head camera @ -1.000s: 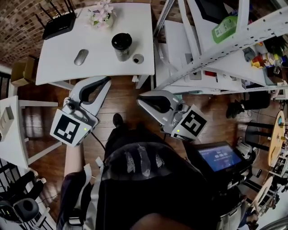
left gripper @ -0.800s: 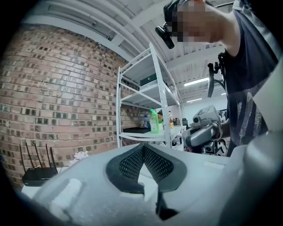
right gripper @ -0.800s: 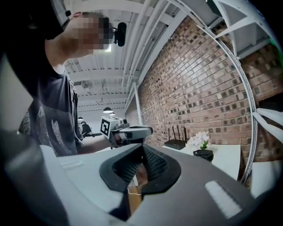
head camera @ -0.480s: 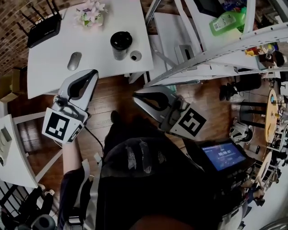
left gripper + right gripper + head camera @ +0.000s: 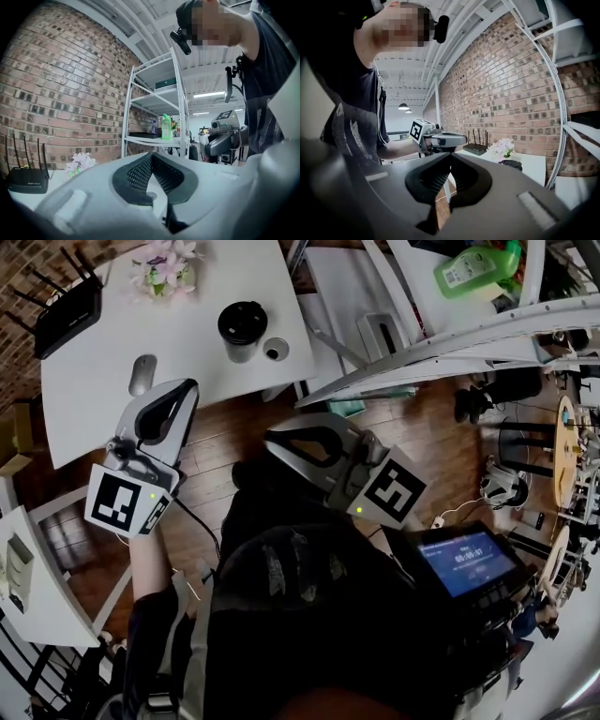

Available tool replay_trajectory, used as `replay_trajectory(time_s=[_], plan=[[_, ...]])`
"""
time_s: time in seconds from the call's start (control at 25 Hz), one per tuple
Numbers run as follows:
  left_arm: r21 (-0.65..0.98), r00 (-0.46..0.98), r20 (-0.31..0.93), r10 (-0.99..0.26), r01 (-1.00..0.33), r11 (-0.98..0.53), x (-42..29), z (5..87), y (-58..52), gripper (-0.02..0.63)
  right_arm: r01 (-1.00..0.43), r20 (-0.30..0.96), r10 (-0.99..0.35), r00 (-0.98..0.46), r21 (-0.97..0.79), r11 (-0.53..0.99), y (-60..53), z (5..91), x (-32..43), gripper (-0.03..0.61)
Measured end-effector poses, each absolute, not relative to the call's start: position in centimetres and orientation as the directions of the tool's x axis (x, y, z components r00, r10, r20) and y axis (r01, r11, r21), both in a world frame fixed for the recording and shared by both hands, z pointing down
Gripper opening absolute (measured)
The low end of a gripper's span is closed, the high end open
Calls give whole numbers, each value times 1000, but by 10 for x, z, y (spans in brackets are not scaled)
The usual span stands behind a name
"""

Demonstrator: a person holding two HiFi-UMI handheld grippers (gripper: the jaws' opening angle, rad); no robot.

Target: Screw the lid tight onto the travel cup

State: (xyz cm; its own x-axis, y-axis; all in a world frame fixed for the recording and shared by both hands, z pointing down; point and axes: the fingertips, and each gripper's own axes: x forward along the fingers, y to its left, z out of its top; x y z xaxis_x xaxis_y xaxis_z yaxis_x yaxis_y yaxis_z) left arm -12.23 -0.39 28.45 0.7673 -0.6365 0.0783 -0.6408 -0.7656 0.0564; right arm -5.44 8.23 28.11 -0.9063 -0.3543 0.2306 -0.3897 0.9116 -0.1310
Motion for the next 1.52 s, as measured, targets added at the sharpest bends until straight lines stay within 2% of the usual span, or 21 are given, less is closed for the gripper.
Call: replay_trajectory(time_s=[0.4, 0.48, 0.64, 0.84, 1.08, 1.28, 1.32, 1.4, 1.44, 1.52], plan=[[-15, 719, 203, -665, -676, -736, -103, 291, -40, 2, -300, 246, -268, -931, -102, 948, 39, 313, -23, 8], [-37, 702, 218, -678, -688, -724, -99, 290, -51, 2, -276, 243, -244, -939, -107, 955, 30, 318, -14, 43], [-66, 667, 227, -710, -717, -694, -94, 281, -60, 2, -255, 246, -224, -943, -98, 962, 14, 321, 0, 44], [-85, 601, 252, -759, -767, -636, -82, 287, -73, 2, -261, 230, -224, -947, -150, 954, -6, 329, 17, 81], [-119, 540, 292, -789, -798, -590, -89, 299, -82, 3, -268, 276, -207, -939, -206, 941, -26, 361, 30, 207], [-106, 562, 302, -770, -783, -613, -101, 304, -92, 5, -312, 332, -239, -913, -188, 931, -44, 392, 27, 342], [-104, 583, 303, -754, -766, -635, -100, 305, -95, 26, -320, 338, -249, -908, -174, 931, -49, 400, 26, 361], [-115, 645, 343, -683, -693, -712, -89, 313, -97, 283, -338, 365, -263, -893, -159, 928, -59, 417, 24, 380], [-129, 673, 386, -632, -638, -759, -83, 322, -95, 335, -347, 384, -265, -884, -161, 924, -63, 426, 22, 393], [-148, 706, 452, -546, -544, -826, -73, 338, -94, 351, -366, 418, -269, -868, -172, 915, -69, 441, 18, 410]])
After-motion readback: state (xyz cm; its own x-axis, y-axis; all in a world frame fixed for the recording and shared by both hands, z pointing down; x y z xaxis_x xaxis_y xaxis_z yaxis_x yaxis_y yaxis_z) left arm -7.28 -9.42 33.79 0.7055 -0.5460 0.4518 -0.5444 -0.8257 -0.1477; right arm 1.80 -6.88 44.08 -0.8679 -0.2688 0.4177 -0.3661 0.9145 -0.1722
